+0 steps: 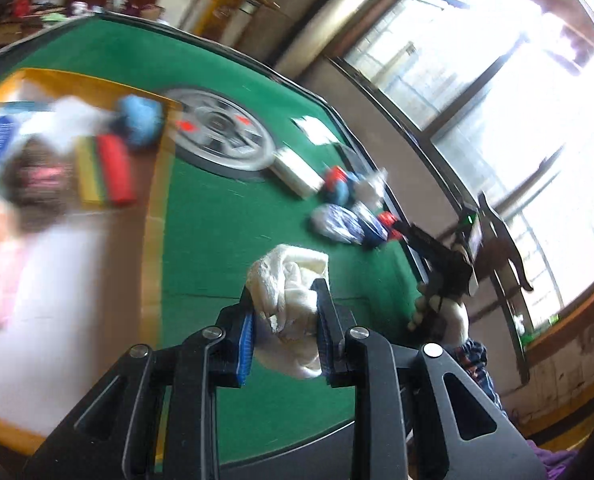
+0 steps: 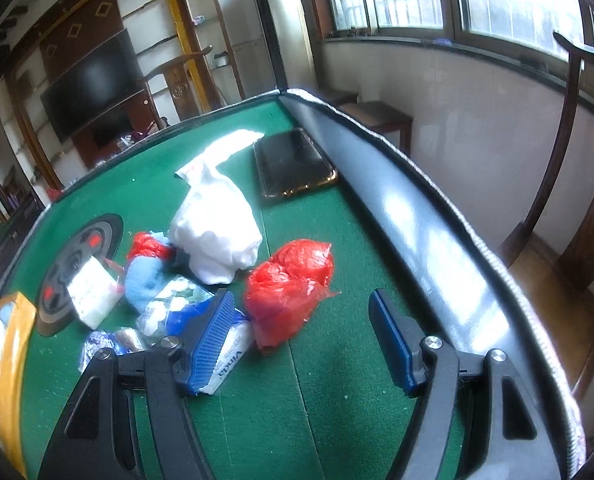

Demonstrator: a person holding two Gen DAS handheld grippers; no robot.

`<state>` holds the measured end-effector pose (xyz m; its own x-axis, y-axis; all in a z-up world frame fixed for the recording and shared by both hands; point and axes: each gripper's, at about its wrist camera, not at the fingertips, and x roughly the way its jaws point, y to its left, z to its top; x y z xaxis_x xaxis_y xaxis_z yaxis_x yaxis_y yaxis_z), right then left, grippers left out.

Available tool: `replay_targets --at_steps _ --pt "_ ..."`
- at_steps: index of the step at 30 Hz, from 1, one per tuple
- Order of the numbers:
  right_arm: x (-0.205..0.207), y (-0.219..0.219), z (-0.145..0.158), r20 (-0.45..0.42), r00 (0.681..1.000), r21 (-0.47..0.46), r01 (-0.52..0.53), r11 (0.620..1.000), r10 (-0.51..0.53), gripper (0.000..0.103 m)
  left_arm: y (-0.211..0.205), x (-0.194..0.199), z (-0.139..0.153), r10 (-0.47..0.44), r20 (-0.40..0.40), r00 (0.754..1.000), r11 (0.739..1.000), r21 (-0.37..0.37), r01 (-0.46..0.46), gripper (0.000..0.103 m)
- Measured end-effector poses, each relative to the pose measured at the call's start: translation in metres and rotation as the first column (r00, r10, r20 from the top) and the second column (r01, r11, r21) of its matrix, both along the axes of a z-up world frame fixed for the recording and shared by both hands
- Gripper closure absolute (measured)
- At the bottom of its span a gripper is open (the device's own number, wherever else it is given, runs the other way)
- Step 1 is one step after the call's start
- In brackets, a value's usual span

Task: Organize soft objects
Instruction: 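Lower the cream cloth into the box with the left tool while the right tool grasps the blue-white pack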

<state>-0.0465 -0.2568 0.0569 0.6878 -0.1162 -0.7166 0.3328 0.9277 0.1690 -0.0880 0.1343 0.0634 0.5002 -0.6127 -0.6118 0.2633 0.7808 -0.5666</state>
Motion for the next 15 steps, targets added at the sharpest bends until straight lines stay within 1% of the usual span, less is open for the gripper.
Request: replay_targets --at_steps 2,4,8,10,13,15 --pt "0.000 0.005 0.001 -0.005 1.000 -0.031 -0.004 1.000 0.004 0.038 0.027 -0.006 0.002 0.061 0.006 0.998 0.998 0.003 -0.061 0.080" --pt "0.000 0.007 0.002 -0.008 1.000 -0.046 -0.004 0.999 0.003 0.038 0.059 -0.011 0.003 0.142 0.009 0.990 0.990 0.023 -0.142 0.080" --pt "0.000 0.002 0.002 -0.018 1.000 -0.029 0.011 1.000 -0.012 0.038 0.115 -0.019 -0.002 0.288 -0.011 0.958 0.957 0.049 -0.287 0.080" --pt "0.001 -0.001 0.001 -0.021 1.000 -0.017 0.017 1.000 -0.017 0.038 0.129 -0.023 -0.004 0.326 -0.016 0.945 0.944 0.051 -0.325 0.080" --pt "0.000 0.001 0.007 -0.018 1.000 -0.018 0.018 1.000 -0.018 0.038 0.142 -0.028 -0.006 0.357 -0.016 0.934 0.933 0.048 -0.356 0.080" --pt "-0.004 0.004 0.015 -0.004 1.000 0.025 -0.007 1.000 0.007 0.038 0.145 -0.030 -0.005 0.370 -0.007 0.929 0.928 0.053 -0.369 0.080"
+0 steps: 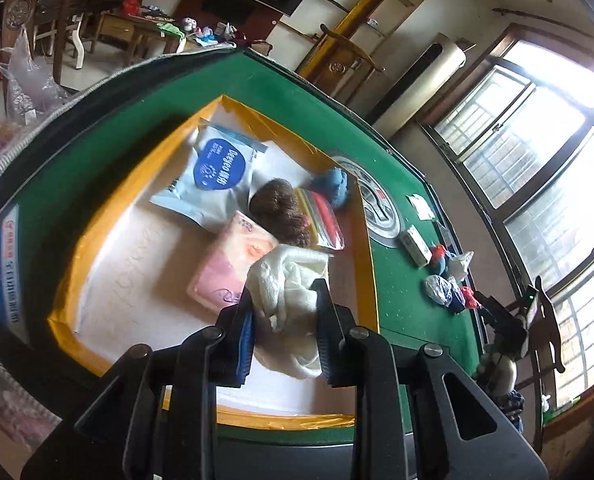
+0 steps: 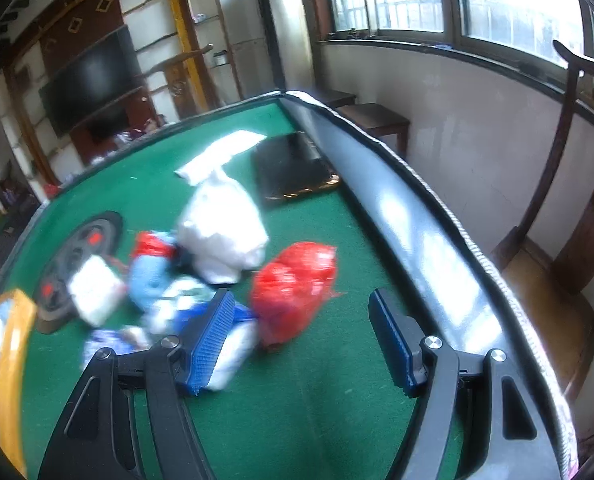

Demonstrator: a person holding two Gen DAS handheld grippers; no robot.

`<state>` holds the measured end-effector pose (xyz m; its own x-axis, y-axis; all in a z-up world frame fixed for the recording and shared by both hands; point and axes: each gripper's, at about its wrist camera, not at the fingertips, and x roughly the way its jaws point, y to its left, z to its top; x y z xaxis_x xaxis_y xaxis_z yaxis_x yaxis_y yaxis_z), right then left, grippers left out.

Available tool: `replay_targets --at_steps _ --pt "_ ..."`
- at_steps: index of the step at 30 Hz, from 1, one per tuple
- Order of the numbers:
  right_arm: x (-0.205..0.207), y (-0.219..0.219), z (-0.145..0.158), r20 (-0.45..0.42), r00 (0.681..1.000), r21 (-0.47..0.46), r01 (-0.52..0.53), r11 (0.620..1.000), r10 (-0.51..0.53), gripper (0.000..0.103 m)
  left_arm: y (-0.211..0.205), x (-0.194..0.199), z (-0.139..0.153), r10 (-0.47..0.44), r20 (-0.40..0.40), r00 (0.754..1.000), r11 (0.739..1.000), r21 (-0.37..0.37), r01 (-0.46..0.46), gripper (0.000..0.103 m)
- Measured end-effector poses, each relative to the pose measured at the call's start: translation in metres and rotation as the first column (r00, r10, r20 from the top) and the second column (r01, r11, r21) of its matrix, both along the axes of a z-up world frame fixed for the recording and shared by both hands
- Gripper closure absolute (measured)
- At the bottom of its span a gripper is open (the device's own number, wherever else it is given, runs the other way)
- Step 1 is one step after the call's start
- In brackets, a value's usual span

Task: Organize soft objects
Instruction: 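Lower the cream cloth into the box with the left tool while the right tool grasps the blue-white pack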

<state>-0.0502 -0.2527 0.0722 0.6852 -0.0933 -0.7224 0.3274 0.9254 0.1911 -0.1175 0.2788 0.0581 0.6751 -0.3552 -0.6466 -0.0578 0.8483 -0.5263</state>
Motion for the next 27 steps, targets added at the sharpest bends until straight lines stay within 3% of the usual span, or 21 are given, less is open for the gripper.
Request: replay_targets --at_steps 5,12,15,21,27 --pt "-0.004 0.025 0.014 0.016 0.988 0.176 -0.155 0.972 0.155 0.038 0.007 0.002 -0.002 0.021 0.007 1.000 1.000 0.008 -0.021 0.080" --pt "0.015 0.088 -0.006 -0.064 0.927 0.273 -0.341 0.900 0.370 0.038 0.020 0.000 -0.008 0.054 -0.013 0.998 0.998 0.021 -0.054 0.080" --pt "0.027 0.104 -0.021 -0.135 0.929 0.264 -0.302 0.916 0.345 0.038 0.029 -0.001 -0.009 0.087 -0.018 0.996 0.995 0.056 -0.086 0.080" --pt "0.048 0.112 -0.029 -0.165 0.955 0.252 -0.199 0.947 0.245 0.038 0.041 0.012 -0.013 0.145 -0.066 0.987 0.973 0.188 -0.130 0.079" --pt "0.063 0.115 -0.028 -0.183 0.966 0.218 -0.142 0.965 0.184 0.034 0.036 0.029 -0.018 0.165 -0.088 0.982 0.947 0.291 -0.134 0.064"
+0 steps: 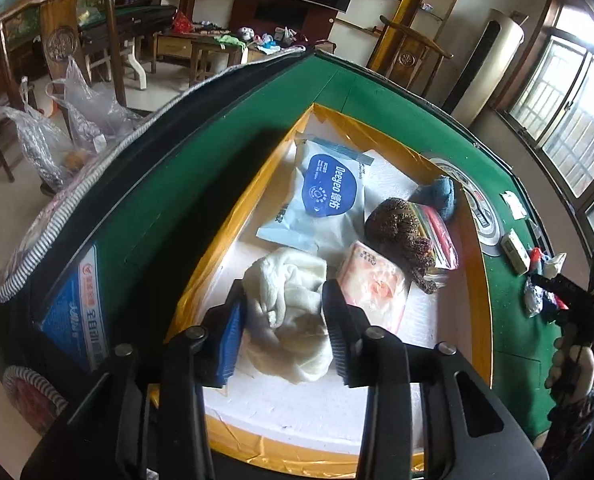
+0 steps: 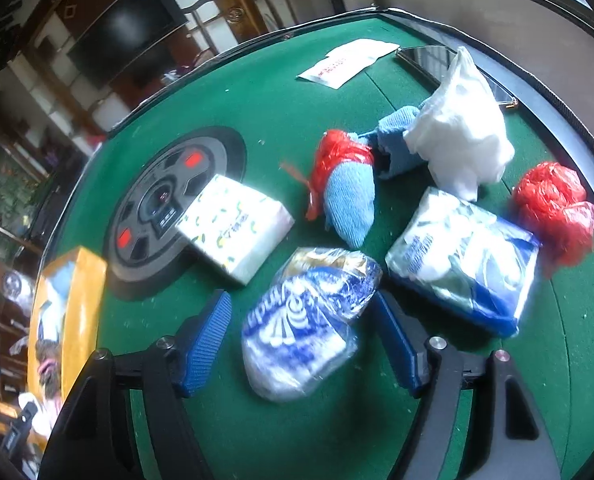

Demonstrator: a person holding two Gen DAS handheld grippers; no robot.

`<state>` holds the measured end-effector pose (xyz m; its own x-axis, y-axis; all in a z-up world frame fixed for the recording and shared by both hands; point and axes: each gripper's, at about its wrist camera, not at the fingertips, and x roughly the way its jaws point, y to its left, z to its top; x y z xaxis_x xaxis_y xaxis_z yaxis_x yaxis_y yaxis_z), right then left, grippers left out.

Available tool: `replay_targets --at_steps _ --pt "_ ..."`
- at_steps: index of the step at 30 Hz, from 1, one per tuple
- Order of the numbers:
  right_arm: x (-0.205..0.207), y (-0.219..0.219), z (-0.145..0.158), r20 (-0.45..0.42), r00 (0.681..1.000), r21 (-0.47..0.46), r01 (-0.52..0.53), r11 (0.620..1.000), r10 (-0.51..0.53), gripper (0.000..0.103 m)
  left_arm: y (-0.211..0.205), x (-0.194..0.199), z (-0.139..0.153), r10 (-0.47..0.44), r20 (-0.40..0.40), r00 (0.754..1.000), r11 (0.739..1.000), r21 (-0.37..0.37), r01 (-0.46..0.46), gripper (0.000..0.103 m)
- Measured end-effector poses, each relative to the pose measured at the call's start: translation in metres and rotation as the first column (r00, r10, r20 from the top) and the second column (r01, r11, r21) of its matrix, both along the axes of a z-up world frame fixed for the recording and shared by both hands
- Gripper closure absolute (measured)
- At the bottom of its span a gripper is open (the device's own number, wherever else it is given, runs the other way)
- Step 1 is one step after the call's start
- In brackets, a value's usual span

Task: Organize soft objects
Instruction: 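Lower the cream cloth into the box with the left tool while the right tool grasps the blue-white pack, then carry the blue-white wrapped pack into the box and open the right tool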

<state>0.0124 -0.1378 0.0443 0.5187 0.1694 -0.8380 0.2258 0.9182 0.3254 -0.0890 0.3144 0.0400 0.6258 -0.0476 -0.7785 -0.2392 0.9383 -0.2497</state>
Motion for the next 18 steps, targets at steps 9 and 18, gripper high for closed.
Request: replay_targets --at_steps 9,18 --pt "0.007 0.022 -0.002 0.001 0.997 -0.168 -0.076 0.983 0.077 0.055 0.001 -0.018 0.015 0.036 0.079 0.996 0.999 0.034 -0.038 0.057" --pt "-0.032 0.053 0.043 0.145 0.968 0.010 -0.209 0.978 0.206 0.056 0.019 -0.033 0.027 0.097 0.151 0.984 0.995 -0.048 -0.091 0.052"
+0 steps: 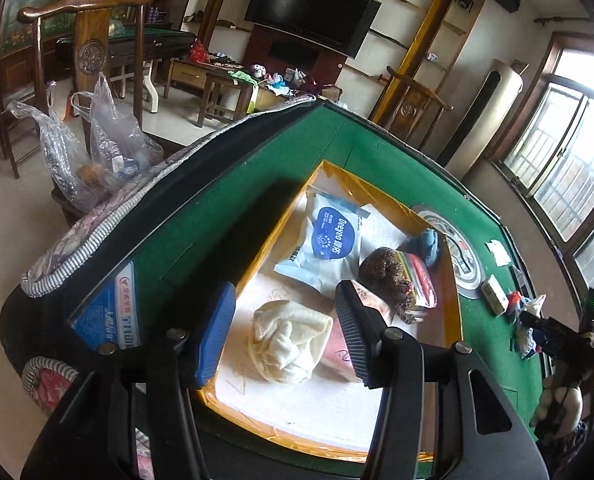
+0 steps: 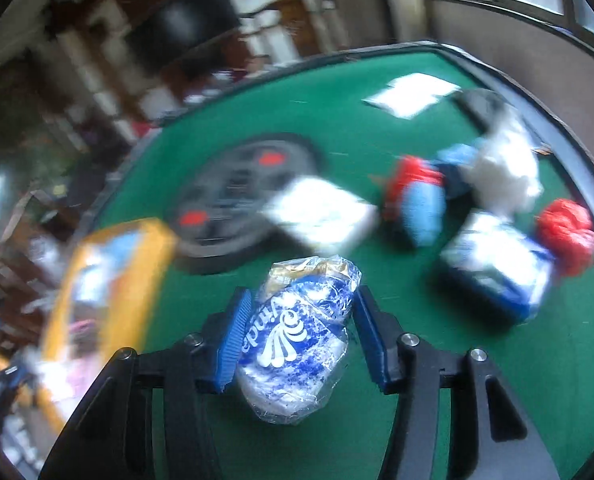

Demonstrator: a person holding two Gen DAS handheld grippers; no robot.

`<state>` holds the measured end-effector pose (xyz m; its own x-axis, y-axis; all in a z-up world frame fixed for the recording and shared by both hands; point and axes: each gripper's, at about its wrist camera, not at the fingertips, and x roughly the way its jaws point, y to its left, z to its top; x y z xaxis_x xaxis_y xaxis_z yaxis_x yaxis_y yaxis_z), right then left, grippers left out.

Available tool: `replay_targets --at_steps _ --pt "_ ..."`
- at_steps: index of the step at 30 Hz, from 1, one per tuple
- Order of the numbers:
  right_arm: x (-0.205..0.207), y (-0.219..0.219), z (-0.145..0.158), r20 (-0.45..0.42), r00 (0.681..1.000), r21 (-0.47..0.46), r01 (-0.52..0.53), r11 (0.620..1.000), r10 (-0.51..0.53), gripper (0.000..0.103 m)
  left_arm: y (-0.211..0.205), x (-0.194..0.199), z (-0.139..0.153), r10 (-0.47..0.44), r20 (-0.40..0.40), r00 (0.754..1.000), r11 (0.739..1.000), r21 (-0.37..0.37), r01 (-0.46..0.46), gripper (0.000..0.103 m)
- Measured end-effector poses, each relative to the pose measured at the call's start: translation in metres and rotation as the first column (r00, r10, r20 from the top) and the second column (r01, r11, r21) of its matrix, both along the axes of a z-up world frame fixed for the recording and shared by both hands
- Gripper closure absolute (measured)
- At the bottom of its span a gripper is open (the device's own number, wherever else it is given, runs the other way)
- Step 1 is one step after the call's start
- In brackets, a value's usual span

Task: Organize soft objects
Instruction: 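Carry the blue-white wrapped pack into the box and open the right tool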

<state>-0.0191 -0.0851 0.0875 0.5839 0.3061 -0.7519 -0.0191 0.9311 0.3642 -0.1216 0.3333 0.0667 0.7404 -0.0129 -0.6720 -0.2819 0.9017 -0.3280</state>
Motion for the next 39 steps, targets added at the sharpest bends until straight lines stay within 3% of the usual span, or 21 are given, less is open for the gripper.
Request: replay_targets --at_steps 5,10,13,17,21,27,30,33,35,39 --pt "-0.010 0.084 0.022 0.033 0.970 0.014 -0.242 0.970 0.242 0.055 -0.010 0.002 -0.006 -0.029 -0.004 1.000 0.999 -0.029 0.029 0.052" --pt "-0.016 0.180 0.011 -0.027 0.888 0.004 -0.459 0.888 0.459 0.055 -0.013 0.002 -0.009 -0.061 -0.006 0.998 0.995 -0.084 0.060 0.053" --pt "-0.021 0.231 -0.005 -0.086 0.841 -0.081 -0.540 0.838 0.534 0.055 -0.012 -0.001 -0.007 -0.071 0.005 0.997 0.993 -0.094 0.071 0.052" --pt "-0.018 0.267 -0.029 -0.171 0.817 -0.160 -0.575 0.803 0.551 0.055 -0.011 -0.005 -0.007 -0.086 0.014 0.996 0.990 -0.111 0.087 0.052" --pt "-0.005 0.278 -0.046 -0.205 0.842 -0.271 -0.538 0.798 0.498 0.055 -0.006 -0.006 -0.010 -0.088 0.017 0.996 0.988 -0.128 0.090 0.052" --pt "0.007 0.282 -0.051 -0.180 0.878 -0.364 -0.479 0.799 0.445 0.053 -0.001 -0.009 -0.013 -0.087 0.019 0.996 0.985 -0.150 0.089 0.048" --pt "0.004 0.282 -0.050 -0.161 0.875 -0.341 -0.484 0.806 0.457 0.050 -0.002 -0.011 -0.013 -0.090 0.023 0.996 0.984 -0.151 0.092 0.048" --pt "0.001 0.272 -0.038 -0.118 0.878 -0.256 -0.478 0.840 0.464 0.048 -0.002 -0.013 -0.011 -0.094 0.027 0.995 0.985 -0.145 0.096 0.048" --pt "-0.005 0.256 -0.023 -0.058 0.882 -0.204 -0.469 0.860 0.467 0.046 -0.004 -0.014 -0.009 -0.094 0.030 0.995 0.984 -0.147 0.098 0.047" --pt "-0.016 0.213 0.000 0.028 0.904 -0.196 -0.413 0.890 0.426 0.036 -0.010 -0.016 -0.005 -0.107 0.039 0.993 0.983 -0.143 0.112 0.043"
